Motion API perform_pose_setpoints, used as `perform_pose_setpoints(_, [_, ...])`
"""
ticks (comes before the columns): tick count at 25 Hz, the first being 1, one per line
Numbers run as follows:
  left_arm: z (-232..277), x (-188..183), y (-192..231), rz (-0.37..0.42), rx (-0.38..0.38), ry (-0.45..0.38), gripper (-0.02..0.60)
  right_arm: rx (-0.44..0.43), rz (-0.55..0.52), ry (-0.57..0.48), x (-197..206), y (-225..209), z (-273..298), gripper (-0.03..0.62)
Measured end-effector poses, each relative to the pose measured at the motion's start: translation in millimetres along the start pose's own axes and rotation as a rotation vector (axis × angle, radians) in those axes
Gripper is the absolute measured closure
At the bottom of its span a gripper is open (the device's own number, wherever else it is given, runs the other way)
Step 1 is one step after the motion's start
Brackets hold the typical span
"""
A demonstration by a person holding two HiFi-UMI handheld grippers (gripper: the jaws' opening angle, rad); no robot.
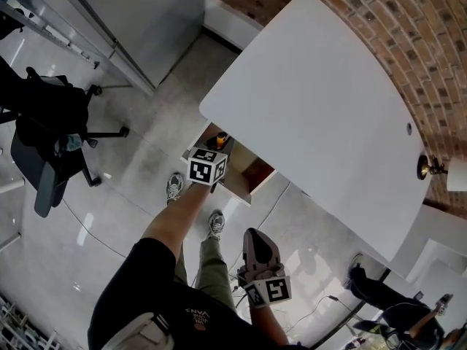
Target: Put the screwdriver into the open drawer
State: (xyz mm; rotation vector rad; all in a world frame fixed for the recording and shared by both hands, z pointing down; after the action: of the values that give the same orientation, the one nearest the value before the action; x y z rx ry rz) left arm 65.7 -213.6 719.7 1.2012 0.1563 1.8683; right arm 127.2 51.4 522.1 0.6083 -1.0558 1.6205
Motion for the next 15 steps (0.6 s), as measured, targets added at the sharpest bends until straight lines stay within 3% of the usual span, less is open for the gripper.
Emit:
perform_pose_setpoints(6, [15.0, 15.3, 11.5, -0.115, -0.036, 0.006, 0.503, 0.011, 0.005, 0.024, 8.0, -0.4, -1.4, 0.600])
perform_pose_setpoints(15, [32.2, 26.1, 23.2, -0.078, -0.069, 0.156, 0.506, 0.016, 0.012, 0.054, 19.1, -0.9, 3.9, 0.600])
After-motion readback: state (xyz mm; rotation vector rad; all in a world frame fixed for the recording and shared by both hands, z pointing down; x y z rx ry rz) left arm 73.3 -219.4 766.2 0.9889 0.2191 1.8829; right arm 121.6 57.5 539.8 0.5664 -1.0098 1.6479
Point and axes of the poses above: the fingertips, and each gripper's own axes: z forward along the fingers, y to its left, x out of its underside, the point moved 9 cm from there along -z, backward along the fingers, and after that the axes turned 3 degrees about x, right-handed, at the moved point
